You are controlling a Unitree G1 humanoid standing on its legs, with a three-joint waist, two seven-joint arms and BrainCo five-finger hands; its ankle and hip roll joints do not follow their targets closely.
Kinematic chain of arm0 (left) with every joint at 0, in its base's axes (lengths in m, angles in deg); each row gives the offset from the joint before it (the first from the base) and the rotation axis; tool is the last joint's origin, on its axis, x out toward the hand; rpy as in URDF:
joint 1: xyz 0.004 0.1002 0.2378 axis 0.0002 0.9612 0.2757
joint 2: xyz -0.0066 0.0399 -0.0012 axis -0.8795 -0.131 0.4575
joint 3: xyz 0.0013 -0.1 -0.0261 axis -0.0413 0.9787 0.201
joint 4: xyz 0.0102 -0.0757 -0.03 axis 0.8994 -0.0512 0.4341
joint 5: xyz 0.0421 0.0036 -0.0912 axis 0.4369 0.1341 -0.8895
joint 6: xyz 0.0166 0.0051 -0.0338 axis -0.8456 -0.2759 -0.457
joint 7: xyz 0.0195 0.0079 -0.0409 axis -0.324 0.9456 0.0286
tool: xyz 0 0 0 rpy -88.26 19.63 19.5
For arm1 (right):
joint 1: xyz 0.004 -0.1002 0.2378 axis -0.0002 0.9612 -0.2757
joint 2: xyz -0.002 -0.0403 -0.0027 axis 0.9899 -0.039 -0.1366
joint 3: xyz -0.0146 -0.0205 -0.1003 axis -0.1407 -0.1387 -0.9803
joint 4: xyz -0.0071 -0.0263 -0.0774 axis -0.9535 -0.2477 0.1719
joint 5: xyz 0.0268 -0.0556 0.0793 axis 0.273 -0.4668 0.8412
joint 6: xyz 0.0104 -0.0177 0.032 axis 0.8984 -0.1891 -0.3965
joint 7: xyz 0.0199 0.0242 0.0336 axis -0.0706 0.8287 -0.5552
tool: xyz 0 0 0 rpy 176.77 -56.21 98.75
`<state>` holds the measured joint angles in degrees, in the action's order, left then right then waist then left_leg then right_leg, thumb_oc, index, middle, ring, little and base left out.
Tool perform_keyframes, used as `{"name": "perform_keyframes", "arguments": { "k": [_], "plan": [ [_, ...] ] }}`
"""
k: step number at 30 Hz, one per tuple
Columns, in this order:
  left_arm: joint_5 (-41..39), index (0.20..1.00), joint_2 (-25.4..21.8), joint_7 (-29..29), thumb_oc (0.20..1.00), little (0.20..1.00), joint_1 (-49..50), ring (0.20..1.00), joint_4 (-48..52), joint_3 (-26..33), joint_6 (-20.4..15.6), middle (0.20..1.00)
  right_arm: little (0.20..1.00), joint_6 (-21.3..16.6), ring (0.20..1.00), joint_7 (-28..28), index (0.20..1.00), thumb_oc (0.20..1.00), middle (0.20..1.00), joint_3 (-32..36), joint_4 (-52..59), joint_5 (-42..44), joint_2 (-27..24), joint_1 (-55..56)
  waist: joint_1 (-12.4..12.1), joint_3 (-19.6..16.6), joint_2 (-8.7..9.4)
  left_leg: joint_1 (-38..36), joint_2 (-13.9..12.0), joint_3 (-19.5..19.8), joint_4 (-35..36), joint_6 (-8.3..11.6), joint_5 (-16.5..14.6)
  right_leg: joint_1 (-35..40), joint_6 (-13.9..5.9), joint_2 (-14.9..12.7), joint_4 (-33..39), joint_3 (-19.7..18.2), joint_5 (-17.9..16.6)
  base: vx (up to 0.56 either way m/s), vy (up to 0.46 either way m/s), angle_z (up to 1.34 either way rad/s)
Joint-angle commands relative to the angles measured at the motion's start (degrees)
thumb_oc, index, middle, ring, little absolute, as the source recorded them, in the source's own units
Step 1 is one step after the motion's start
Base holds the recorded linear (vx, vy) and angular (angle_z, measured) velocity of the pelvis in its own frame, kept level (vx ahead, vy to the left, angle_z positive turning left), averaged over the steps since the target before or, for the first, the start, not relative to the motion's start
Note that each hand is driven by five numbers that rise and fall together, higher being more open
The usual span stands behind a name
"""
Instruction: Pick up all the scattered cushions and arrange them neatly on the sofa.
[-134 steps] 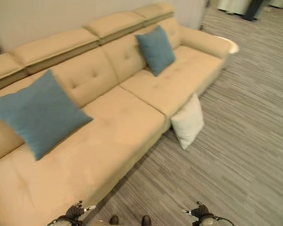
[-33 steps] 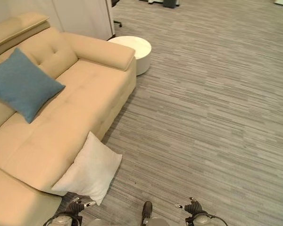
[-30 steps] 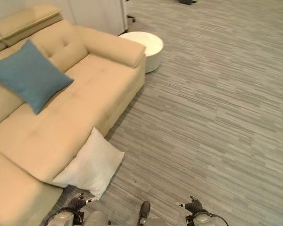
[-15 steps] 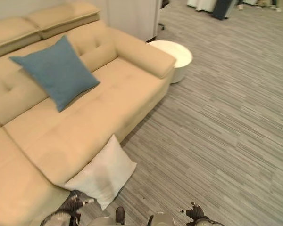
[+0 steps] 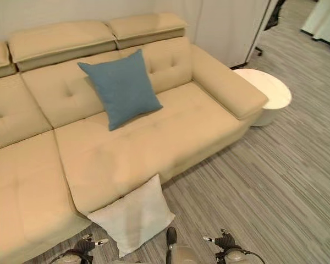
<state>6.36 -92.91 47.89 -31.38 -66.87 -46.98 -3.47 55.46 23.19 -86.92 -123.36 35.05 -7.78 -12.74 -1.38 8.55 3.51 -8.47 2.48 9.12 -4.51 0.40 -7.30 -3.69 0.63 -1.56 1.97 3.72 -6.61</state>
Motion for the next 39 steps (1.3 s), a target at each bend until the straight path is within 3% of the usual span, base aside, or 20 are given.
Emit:
{"name": "perform_keyframes", "arguments": {
  "k": [1, 7, 9, 10, 11, 14, 20, 24, 26, 32, 39],
  "plan": [
    [-0.1, 1.000, -2.3, -0.5, 1.000, 1.000, -2.4, 1.000, 1.4, -0.7, -1.4, 1.000, 1.000, -1.2, 1.000, -0.6, 1.000, 1.000, 1.000, 0.4, 0.9, 0.1, -2.0, -0.6, 0.2, -0.2, 1.08, 7.3, 0.4, -0.2, 2.2, 1.10, 4.5, 0.4, -6.67, -1.8, -6.1, -0.1, 6.8, 0.00, -0.169, 0.68],
    [-0.7, 1.000, -2.0, -0.6, 1.000, 1.000, -2.8, 1.000, 2.0, -1.7, -1.2, 1.000, 1.000, -1.8, 1.000, -0.9, 1.000, 1.000, 1.000, -0.1, 2.0, 0.6, -2.2, 0.2, 0.2, 0.5, 1.93, 10.7, -0.5, 1.5, 0.6, 2.65, 5.6, 2.1, -5.49, -1.7, -4.1, 4.9, 7.7, -0.05, -0.120, 0.66],
    [-1.3, 1.000, -1.9, -0.5, 1.000, 1.000, -3.4, 1.000, 3.0, -2.4, -1.3, 1.000, 1.000, -2.0, 1.000, -1.2, 1.000, 1.000, 1.000, 0.1, 2.8, 1.0, -2.6, 0.2, 0.6, 2.0, 2.29, 13.5, -1.0, -1.2, -1.4, 2.83, 6.1, 1.7, -5.30, -2.4, -4.5, 7.0, 7.9, -0.19, -0.037, 0.98],
    [-1.5, 1.000, -1.8, -0.4, 1.000, 1.000, -3.7, 1.000, 4.0, -2.7, -1.3, 1.000, 1.000, -1.9, 1.000, -1.2, 1.000, 1.000, 1.000, 0.3, 3.4, 1.2, -2.8, 0.1, 1.6, 2.5, 2.15, 14.4, -3.1, -7.7, -1.3, 2.61, 6.4, 1.1, -5.23, -3.2, -5.0, 9.1, 8.1, -0.19, 0.021, 1.07],
    [-1.5, 1.000, -1.7, -0.4, 1.000, 1.000, -3.6, 1.000, 4.4, -2.9, -1.3, 1.000, 1.000, -1.9, 1.000, -1.2, 1.000, 1.000, 1.000, 0.4, 3.5, 1.2, -2.7, 0.2, 1.9, 2.6, 1.89, 14.3, -4.4, -10.1, -0.4, 2.72, 6.9, 0.9, -5.24, -3.4, -5.3, 10.4, 8.5, -0.12, 0.033, 1.08],
    [-1.1, 1.000, -2.1, -0.5, 1.000, 1.000, -4.1, 1.000, 5.2, -3.6, -1.4, 1.000, 1.000, -1.9, 1.000, -1.2, 1.000, 1.000, 1.000, 0.0, 3.8, 1.2, -2.5, 0.0, 1.7, 2.8, 1.71, 14.8, -4.9, -10.6, 1.2, 3.06, 8.1, 0.7, -5.30, -3.8, -5.5, 12.5, 8.8, -0.02, 0.025, 0.98],
    [-2.4, 1.000, -3.1, 1.5, 1.000, 1.000, -5.8, 1.000, 9.6, -4.1, -2.5, 1.000, 1.000, -2.7, 1.000, -2.1, 1.000, 1.000, 1.000, -1.3, 5.5, 2.0, -2.2, -2.3, 1.3, 5.3, 1.68, 16.6, -4.4, -11.3, 1.3, 2.13, 8.1, -3.2, -5.44, -5.4, -9.6, 11.9, 9.0, -0.04, 0.088, 0.00],
    [-5.6, 1.000, -4.1, 5.0, 1.000, 1.000, -10.5, 1.000, 14.5, -4.7, -4.3, 1.000, 1.000, -3.4, 1.000, -3.9, 1.000, 1.000, 1.000, -2.2, 8.7, 3.8, -2.5, -6.5, 0.3, 9.7, 1.41, 22.9, -3.5, -11.4, -2.3, 1.68, 8.0, -9.9, -5.16, -7.3, -14.1, 11.6, 8.8, -0.14, 0.071, 0.05],
    [-6.2, 1.000, -4.2, 5.7, 1.000, 1.000, -11.4, 1.000, 14.9, -4.8, -4.6, 1.000, 1.000, -3.5, 1.000, -4.2, 1.000, 1.000, 1.000, -2.4, 9.0, 4.1, -2.5, -7.2, 0.3, 10.2, 1.43, 24.1, -3.5, -11.5, -2.9, 1.69, 8.0, -11.3, -5.12, -7.4, -14.8, 11.5, 8.8, -0.09, 0.016, -0.01],
    [-13.8, 1.000, -5.8, 12.2, 1.000, 1.000, -22.1, 1.000, 15.8, -3.7, -7.2, 1.000, 1.000, -3.9, 1.000, -8.8, 1.000, 1.000, 1.000, -4.2, 13.5, 6.8, -5.6, -17.5, 0.2, 13.8, 0.78, 38.5, -3.7, -11.2, -11.1, 2.05, 7.0, -26.2, -5.29, -8.7, -23.9, 9.6, 10.6, -0.08, 0.002, 0.00],
    [-17.5, 1.000, -8.3, 15.3, 1.000, 1.000, -31.6, 1.000, 15.3, -3.4, -8.7, 1.000, 1.000, -5.3, 1.000, -12.8, 1.000, 1.000, 1.000, -4.6, 17.0, 8.7, -10.7, -29.6, 0.9, 14.2, 0.06, 54.3, -3.9, -10.8, -19.7, 1.87, 6.1, -42.0, -5.09, -10.4, -33.0, 7.7, 12.1, -0.06, 0.011, -0.01]
  ]
}}
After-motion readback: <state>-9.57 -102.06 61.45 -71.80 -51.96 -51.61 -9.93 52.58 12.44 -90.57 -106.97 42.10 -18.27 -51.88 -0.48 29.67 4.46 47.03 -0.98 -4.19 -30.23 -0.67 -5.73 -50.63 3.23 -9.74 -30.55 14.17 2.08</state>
